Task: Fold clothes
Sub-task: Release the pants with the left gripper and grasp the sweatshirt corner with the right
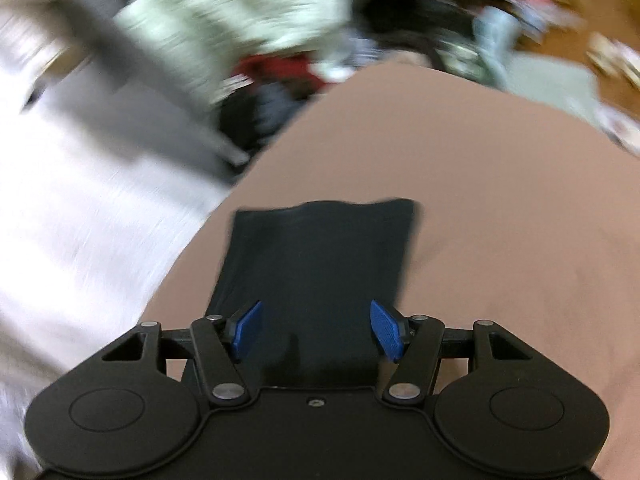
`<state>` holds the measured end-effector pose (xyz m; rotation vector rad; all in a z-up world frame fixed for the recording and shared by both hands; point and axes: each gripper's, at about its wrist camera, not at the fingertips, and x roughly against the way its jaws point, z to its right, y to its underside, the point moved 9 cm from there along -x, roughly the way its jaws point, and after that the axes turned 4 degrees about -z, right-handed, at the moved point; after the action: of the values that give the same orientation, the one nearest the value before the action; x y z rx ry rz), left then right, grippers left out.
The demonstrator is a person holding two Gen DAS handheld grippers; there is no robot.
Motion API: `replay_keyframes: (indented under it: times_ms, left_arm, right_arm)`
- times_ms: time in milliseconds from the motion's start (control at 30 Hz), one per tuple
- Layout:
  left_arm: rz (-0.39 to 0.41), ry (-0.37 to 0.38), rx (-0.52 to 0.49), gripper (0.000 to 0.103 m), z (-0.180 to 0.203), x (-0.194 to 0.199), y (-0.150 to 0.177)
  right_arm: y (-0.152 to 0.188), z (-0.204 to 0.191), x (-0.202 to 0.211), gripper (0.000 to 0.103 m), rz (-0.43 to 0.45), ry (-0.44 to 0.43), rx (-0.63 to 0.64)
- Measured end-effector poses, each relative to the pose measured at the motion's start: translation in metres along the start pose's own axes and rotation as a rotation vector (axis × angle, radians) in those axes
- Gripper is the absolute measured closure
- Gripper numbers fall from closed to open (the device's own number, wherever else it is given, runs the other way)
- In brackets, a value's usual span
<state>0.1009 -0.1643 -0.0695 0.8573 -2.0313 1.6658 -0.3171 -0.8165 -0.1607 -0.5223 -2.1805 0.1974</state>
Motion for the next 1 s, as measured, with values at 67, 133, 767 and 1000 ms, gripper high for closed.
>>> replay_keyframes:
  times_ms: [67,133,767,1000]
  left_arm:
    - [0.028,0.064,-0.035,0.041,0.015,0.026,-0.004]
    - [0.051,0.173,-0.084,0.039,0.037,0.054,-0.011]
    - [0.016,0.892,-0.622,0.02,0.465,0.191,0.059]
    - [0.139,0.979,-0.964,0.02,0.566,0.227,0.11]
  right_arm:
    - [0.006,0.0,-0.01,0.038,-0.034,0.084,0.006]
    - [0.004,-0.008,-0.019,0.038,-0.045,0.099,0.059]
    - [-0.048,-0.026,-0.034,0.099,0.167,0.052,0.312]
    - [-0.066,-0.023,-0.012,0.099,0.193,-0.085,0.191]
